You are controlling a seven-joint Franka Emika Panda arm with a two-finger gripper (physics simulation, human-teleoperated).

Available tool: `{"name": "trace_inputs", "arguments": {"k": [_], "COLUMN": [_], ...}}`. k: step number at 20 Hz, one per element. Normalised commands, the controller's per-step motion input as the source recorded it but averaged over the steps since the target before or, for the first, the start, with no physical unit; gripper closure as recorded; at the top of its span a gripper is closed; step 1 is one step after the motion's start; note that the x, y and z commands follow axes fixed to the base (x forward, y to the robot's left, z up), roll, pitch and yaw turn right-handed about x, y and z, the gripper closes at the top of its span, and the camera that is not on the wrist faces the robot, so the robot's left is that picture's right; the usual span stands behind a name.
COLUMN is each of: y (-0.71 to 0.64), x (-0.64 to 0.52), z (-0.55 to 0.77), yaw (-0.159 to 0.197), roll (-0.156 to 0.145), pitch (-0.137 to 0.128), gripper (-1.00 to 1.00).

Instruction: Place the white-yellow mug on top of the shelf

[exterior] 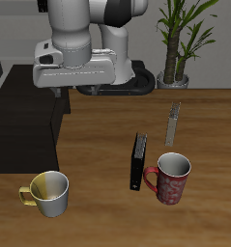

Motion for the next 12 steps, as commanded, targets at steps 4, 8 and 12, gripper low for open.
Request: {"name": "trace_inputs", "arguments": {"k": [4,8,12], "y": [-0.19,-0.24,-0.12], "x": [0.46,0.49,0.39], "z": [-0.07,-0.04,-0.21], "yaw": [0.037,-0.004,0.013], "roll": [0.007,-0.013,0.041], "pitch": [0.031,0.001,0.004], "gripper": [-1.0,-1.0,-1.0]}}
